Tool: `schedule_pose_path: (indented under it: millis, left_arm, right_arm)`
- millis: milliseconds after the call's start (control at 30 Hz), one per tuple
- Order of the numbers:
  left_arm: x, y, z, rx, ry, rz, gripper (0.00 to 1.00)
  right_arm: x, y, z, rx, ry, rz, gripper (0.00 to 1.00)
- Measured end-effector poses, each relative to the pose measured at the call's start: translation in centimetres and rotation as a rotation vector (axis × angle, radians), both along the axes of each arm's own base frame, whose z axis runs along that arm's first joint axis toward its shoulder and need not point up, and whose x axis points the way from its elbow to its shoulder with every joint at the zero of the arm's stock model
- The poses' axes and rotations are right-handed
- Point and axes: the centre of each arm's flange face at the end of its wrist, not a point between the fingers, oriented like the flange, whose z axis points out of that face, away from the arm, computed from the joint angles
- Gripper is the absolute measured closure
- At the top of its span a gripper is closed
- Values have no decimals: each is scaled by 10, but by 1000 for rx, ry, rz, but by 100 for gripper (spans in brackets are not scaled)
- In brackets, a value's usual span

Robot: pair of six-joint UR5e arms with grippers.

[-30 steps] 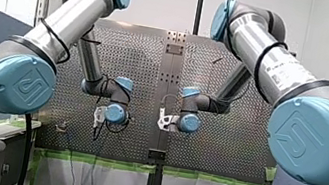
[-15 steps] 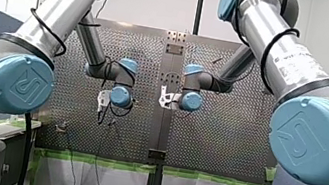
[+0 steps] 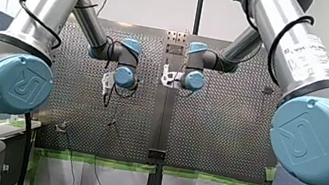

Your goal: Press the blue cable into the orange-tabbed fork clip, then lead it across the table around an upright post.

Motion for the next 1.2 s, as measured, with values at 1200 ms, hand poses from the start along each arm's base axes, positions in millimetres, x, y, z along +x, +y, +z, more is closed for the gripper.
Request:
schedule_pose_path:
  millis: [1200]
  left_arm:
    - [-24,-52,235,-74,-242,-106,100]
  right_arm:
    - [-65,27,186,-141,-116,-144,100]
